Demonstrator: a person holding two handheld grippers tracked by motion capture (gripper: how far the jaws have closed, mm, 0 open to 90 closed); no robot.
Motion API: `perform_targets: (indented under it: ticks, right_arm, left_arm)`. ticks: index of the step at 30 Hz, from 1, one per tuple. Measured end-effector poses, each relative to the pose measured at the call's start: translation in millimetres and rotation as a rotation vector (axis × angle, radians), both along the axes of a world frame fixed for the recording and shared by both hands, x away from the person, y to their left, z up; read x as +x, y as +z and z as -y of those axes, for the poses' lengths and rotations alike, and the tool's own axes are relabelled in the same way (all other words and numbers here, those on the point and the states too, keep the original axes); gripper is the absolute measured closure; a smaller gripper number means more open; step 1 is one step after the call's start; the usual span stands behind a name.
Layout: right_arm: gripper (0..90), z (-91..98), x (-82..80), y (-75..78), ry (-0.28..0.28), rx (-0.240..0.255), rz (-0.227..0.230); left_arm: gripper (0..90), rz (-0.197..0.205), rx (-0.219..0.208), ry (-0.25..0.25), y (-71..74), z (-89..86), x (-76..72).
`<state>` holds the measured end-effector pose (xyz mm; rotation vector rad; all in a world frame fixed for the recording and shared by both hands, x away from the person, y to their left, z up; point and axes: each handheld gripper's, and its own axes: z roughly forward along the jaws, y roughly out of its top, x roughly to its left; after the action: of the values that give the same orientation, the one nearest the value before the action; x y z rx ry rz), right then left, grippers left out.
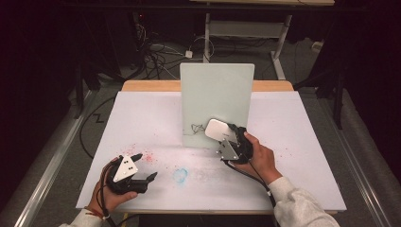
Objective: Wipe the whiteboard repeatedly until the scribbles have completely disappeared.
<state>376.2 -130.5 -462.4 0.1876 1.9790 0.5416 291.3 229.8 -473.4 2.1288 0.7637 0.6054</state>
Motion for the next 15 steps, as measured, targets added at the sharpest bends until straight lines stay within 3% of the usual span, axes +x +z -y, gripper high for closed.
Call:
perform_targets:
  ticks: [9,15]
  right_arm:
    - [31.0,45.1,-5.1,-5.6,-0.075,-0.030,-0.026]
    - [31.0,52.8,-4.3,-5.7,-0.102,-0.019,-0.016]
  left_arm:
    - [18.5,0.010,-0.005,0.004,1.7,-0.5,-2.3]
    - [18.5,0.007,-0.001,-0.001,1.8,0.7,-2.0]
